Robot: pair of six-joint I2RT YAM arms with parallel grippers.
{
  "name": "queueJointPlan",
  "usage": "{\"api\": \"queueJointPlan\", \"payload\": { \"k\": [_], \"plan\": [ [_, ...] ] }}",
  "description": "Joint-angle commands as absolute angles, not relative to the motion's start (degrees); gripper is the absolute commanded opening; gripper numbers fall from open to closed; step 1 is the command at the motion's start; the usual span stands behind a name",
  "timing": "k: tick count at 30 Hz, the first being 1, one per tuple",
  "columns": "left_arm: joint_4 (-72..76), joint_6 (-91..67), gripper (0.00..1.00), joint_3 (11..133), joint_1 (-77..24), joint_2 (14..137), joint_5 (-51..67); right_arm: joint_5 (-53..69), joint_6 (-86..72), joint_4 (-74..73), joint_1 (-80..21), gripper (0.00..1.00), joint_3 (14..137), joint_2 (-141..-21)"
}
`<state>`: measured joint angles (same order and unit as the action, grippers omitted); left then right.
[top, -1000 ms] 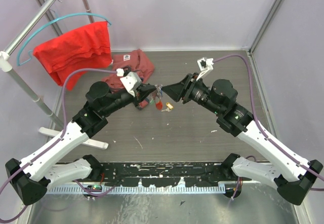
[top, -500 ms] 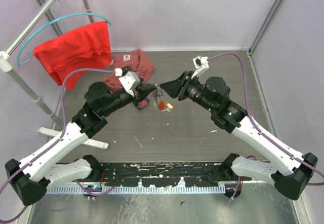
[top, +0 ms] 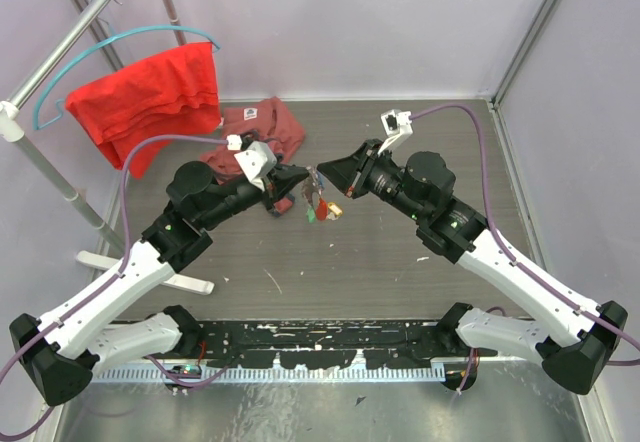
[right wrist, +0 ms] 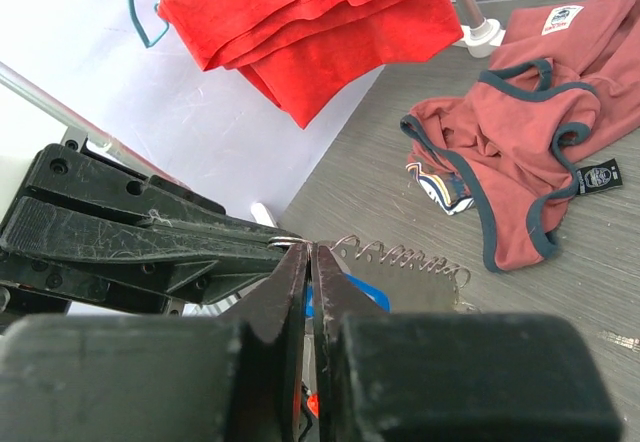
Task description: Put the keys on the keyring
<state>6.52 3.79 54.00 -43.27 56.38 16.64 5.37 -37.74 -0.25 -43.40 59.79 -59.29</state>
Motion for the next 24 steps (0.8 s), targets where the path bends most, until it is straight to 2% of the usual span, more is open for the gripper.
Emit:
{"api": "queueJointPlan", "payload": {
  "k": [1,8,24],
  "plan": [
    [10.11,3.52,0.0,54.03,-43.15,55.05,17.74,4.44,-37.94,3.6,-43.73,0.08,61.8,-58.99],
    [11.08,3.52,0.0,53.3,-43.11,54.36,17.59,3.25,-37.88,1.37,-43.73,0.01,62.5,-58.77],
    [13.88,3.16,0.0,52.41,-43.1,53.89,17.77,6.08,-39.65,-0.83,-43.75,0.01,63.23,-60.69]
  ]
}}
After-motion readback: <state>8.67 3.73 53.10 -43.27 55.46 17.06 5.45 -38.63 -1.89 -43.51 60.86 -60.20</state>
